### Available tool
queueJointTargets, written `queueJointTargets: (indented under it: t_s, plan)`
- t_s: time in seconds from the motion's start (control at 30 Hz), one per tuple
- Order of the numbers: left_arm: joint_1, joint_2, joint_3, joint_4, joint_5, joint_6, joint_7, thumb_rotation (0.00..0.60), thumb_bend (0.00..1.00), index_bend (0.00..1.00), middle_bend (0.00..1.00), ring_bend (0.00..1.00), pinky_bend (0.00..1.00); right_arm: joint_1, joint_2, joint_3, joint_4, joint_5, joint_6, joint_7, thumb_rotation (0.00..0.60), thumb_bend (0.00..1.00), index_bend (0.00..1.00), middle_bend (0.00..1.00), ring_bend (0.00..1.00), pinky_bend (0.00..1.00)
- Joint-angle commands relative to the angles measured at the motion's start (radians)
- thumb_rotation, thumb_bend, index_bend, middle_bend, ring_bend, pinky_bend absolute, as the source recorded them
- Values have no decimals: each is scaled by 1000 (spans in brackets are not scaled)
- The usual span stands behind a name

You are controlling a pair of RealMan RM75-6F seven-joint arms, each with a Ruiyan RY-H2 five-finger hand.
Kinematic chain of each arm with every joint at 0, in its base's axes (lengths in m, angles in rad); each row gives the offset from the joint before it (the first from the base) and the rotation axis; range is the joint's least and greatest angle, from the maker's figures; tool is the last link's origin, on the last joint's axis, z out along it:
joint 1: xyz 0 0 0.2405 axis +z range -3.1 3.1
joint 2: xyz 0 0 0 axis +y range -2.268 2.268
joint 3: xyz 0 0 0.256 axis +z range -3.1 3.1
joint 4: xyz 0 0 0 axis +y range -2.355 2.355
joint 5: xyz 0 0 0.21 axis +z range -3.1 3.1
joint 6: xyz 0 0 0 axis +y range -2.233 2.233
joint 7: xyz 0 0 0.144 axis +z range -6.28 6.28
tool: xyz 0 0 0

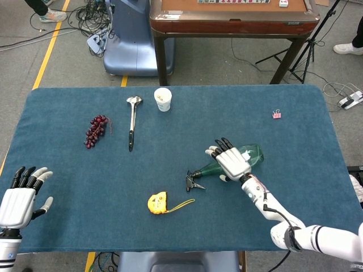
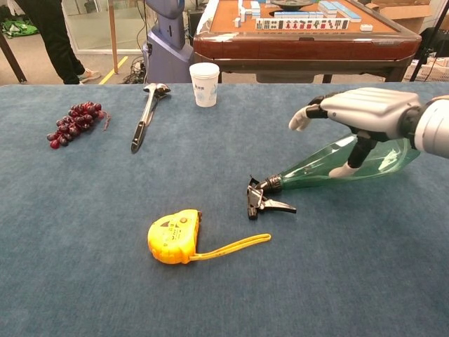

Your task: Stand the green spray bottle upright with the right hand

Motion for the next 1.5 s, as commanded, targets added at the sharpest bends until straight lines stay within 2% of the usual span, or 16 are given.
queueJointTargets:
  t_s: [0.03, 0.3, 0.5, 0.77, 1.03, 1.17, 1.3, 1.5]
  plan:
    - [2, 1, 0, 1, -1, 3, -3, 600, 330, 217, 166, 94, 0, 32, -46, -5, 43, 28, -16, -63, 600, 153, 242, 227, 27, 19]
    - [8, 3, 1, 12, -6, 3, -16, 600, 330, 217, 166, 94, 0, 69, -111, -27, 97, 59, -19, -178, 600, 161, 304, 264, 54, 19]
    - [9, 4, 0, 18, -6, 4, -26, 600, 330, 217, 166, 94, 0, 81, -127, -41, 109, 62, 4, -247, 600, 207, 339, 293, 79, 19]
    - [10, 3, 0, 24, -3, 3, -33, 600, 330, 217, 166, 94, 0, 90, -135, -53, 109, 79, 9, -290, 600, 212, 389, 317, 95, 20]
    - [14, 4, 0, 27, -3, 8, -38, 600, 330, 218, 166, 94, 0, 89, -152, -53, 122, 73, 27, -282, 600, 251, 539, 424, 191, 26]
    - [16, 6, 0, 27, -4, 9, -38, 600, 330, 218, 166, 93, 0, 72, -144, -16, 101, 52, 51, -165, 600, 268, 583, 459, 234, 61]
    - [17, 7, 0, 25, -4, 11, -37, 600, 330, 218, 166, 94, 0, 40, -108, 48, 51, 28, 65, 70, 600, 306, 617, 485, 271, 109]
    - [13, 6, -1, 20, -1, 6, -29, 600, 330, 218, 166, 94, 0, -9, -50, 137, 2, -8, 84, 421, 600, 322, 620, 488, 278, 114]
